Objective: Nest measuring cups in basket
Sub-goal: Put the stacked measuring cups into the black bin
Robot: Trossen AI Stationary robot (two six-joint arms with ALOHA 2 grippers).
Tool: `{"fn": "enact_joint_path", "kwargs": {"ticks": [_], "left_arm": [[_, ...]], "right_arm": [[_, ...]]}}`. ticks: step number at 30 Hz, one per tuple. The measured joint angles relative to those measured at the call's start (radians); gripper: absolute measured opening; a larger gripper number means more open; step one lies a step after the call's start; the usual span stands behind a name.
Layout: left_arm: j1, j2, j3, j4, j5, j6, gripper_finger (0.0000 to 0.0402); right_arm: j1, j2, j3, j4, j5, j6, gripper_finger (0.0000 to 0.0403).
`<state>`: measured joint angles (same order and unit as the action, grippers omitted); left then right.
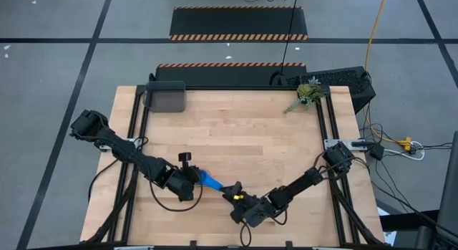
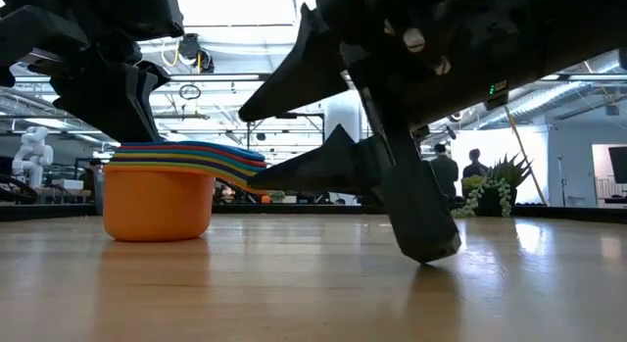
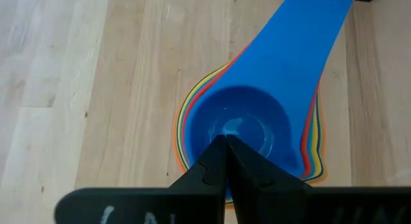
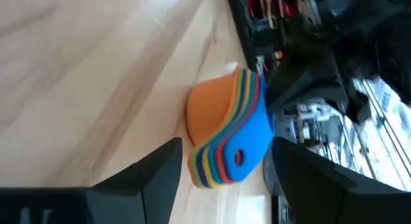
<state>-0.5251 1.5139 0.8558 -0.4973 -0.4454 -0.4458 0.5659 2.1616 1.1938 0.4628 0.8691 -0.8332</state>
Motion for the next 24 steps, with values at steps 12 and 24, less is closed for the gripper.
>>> {"fn": "enact_joint_path", "kwargs": {"ticks": [12, 24], "left_arm": [[0.000, 0.000, 0.000, 0.000, 0.000, -0.015, 0.0014], [0.000, 0.001, 0.000, 0.000, 0.002, -0.030, 0.0014]], "right_arm": [[-0.046, -0.001, 0.000, -0.097, -0.062, -0.045, 0.0233], [-0.056, -0.001, 0.000, -0.157, -0.087, -0.185, 0.0233]]}}
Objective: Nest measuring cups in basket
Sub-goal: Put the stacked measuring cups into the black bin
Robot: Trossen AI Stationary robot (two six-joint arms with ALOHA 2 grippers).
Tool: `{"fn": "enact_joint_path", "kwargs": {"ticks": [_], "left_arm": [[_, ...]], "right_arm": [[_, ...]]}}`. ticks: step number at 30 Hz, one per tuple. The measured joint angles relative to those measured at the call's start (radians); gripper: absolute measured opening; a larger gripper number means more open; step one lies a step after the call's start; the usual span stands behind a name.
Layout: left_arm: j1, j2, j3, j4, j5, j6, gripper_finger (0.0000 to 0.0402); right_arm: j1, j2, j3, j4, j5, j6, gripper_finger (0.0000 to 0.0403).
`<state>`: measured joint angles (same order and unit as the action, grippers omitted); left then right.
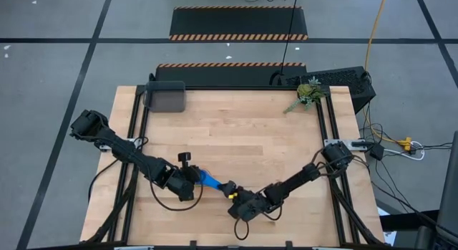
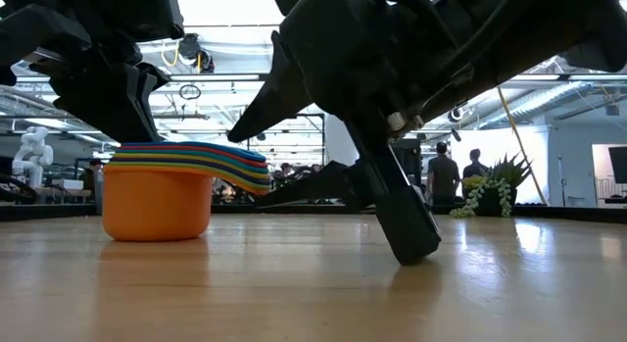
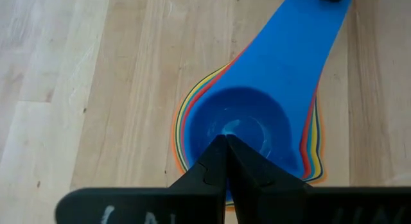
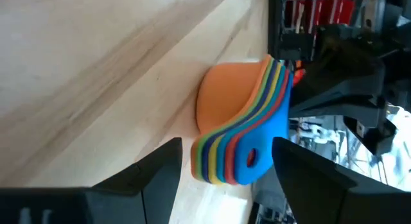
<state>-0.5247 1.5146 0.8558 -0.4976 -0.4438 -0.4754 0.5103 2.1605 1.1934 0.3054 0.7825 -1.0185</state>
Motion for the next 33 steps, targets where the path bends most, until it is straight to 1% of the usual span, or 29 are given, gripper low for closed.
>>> {"fn": "enact_joint_path", "kwargs": {"ticks": [5, 8, 15, 18, 24, 27, 29, 33], "left_arm": [[0.000, 0.000, 0.000, 0.000, 0.002, -0.006, 0.0014], [0.000, 0.000, 0.000, 0.000, 0.002, -0.008, 0.0014], [0.000, 0.000, 0.000, 0.000, 0.010, -0.009, 0.0014], [0.000, 0.000, 0.000, 0.001, 0.020, -0.008, 0.0014], [0.000, 0.000, 0.000, 0.001, 0.028, -0.009, 0.0014], [0.000, 0.000, 0.000, 0.001, 0.028, -0.009, 0.0014], [0.000, 0.000, 0.000, 0.001, 0.028, -0.009, 0.0014], [0.000, 0.000, 0.000, 0.001, 0.033, -0.008, 0.0014]], "right_arm": [[-0.007, 0.000, 0.000, 0.001, -0.021, -0.027, 0.0233], [-0.013, 0.000, 0.000, 0.025, -0.010, -0.056, 0.0233], [-0.034, 0.000, 0.000, 0.026, 0.005, -0.064, 0.0230], [-0.034, 0.000, 0.000, 0.027, 0.007, -0.068, 0.0213], [-0.034, 0.000, 0.000, 0.029, 0.016, -0.074, 0.0160], [-0.034, 0.000, 0.000, 0.036, 0.026, -0.096, 0.0139], [-0.034, 0.001, 0.000, 0.058, 0.036, -0.115, 0.0133], [-0.034, 0.001, 0.000, 0.118, 0.043, -0.152, 0.0135]]}}
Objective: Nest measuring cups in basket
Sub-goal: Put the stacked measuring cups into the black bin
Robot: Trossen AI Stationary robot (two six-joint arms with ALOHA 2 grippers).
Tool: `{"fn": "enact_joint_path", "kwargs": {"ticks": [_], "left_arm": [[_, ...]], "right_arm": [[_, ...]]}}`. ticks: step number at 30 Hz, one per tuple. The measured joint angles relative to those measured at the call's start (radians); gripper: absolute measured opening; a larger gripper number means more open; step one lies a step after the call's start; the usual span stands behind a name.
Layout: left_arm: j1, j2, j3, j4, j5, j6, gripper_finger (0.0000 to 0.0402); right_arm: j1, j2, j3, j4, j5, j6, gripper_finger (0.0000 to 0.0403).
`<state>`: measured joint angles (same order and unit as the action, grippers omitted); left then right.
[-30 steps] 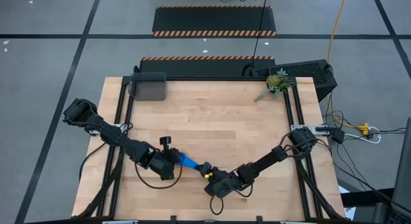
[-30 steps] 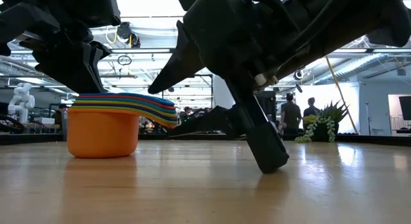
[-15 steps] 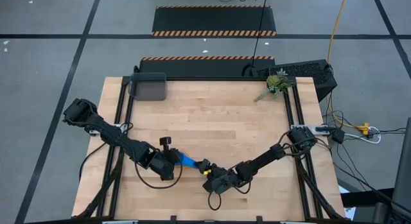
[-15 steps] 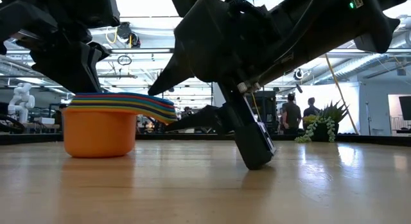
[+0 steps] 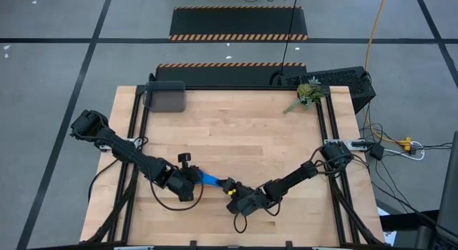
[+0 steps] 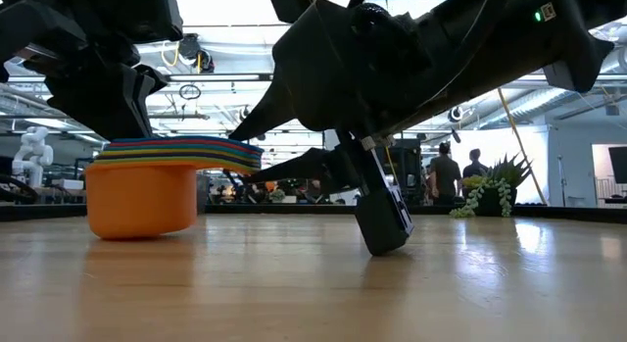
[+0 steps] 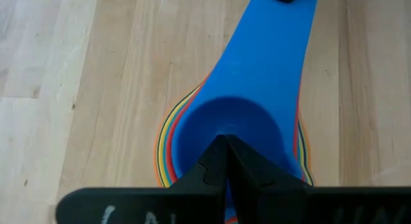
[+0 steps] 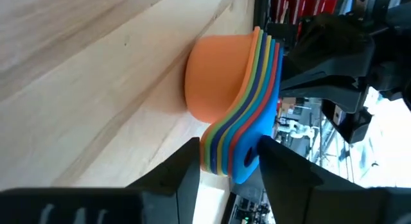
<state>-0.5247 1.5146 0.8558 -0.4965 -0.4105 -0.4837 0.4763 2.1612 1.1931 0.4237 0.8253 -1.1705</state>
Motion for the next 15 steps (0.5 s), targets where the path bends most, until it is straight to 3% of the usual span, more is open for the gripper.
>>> {"fn": "enact_joint_path", "kwargs": {"ticks": [15], "left_arm": [[0.000, 0.000, 0.000, -0.001, 0.018, -0.028, 0.0014]], "right_arm": [[-0.005, 0.001, 0.000, 0.091, -0.016, -0.061, 0.0132]]}}
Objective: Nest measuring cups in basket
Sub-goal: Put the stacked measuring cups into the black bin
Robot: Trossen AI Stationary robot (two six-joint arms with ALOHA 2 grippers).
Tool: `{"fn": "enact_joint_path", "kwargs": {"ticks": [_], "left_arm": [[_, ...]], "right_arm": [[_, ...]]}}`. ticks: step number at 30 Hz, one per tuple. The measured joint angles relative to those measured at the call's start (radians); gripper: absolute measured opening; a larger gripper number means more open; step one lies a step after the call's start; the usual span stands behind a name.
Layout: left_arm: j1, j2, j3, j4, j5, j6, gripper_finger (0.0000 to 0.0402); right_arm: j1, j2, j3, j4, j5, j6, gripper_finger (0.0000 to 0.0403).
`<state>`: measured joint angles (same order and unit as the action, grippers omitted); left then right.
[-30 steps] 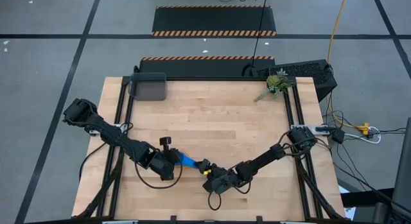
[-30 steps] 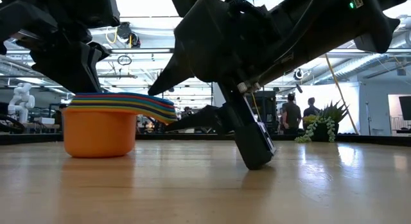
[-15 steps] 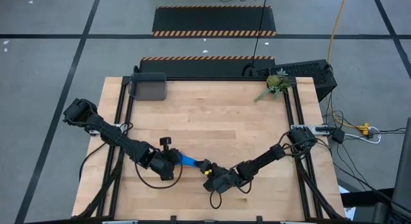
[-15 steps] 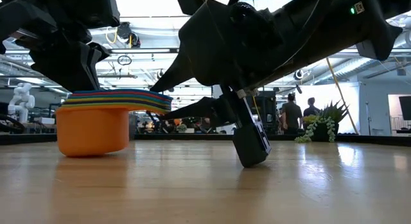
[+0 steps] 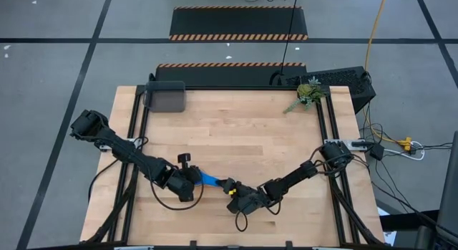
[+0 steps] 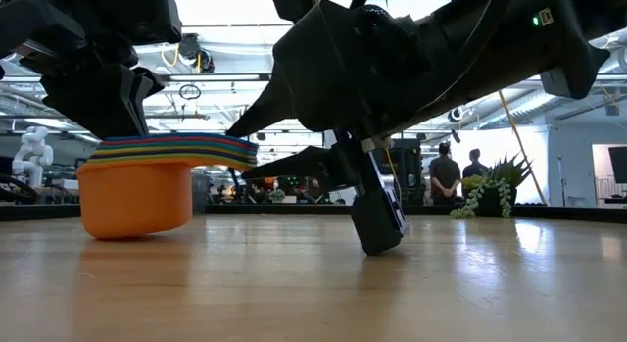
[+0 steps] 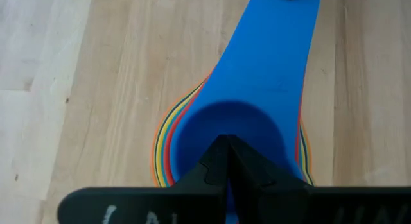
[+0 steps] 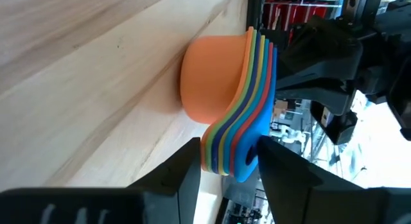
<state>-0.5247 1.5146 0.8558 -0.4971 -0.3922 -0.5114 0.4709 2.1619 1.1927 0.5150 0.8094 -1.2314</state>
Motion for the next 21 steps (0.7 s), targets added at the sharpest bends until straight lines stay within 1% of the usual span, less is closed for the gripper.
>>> {"fn": "enact_joint_path", "kwargs": {"ticks": [9, 21], "left_arm": [[0.000, 0.000, 0.000, -0.004, 0.014, -0.016, 0.0014], [-0.005, -0.001, 0.000, -0.024, 0.017, -0.049, 0.0014]], "right_arm": [[-0.002, 0.004, -0.002, 0.093, 0.000, -0.046, 0.0132], [0.000, 0.005, -0.003, 0.149, 0.001, -0.077, 0.0132]]}}
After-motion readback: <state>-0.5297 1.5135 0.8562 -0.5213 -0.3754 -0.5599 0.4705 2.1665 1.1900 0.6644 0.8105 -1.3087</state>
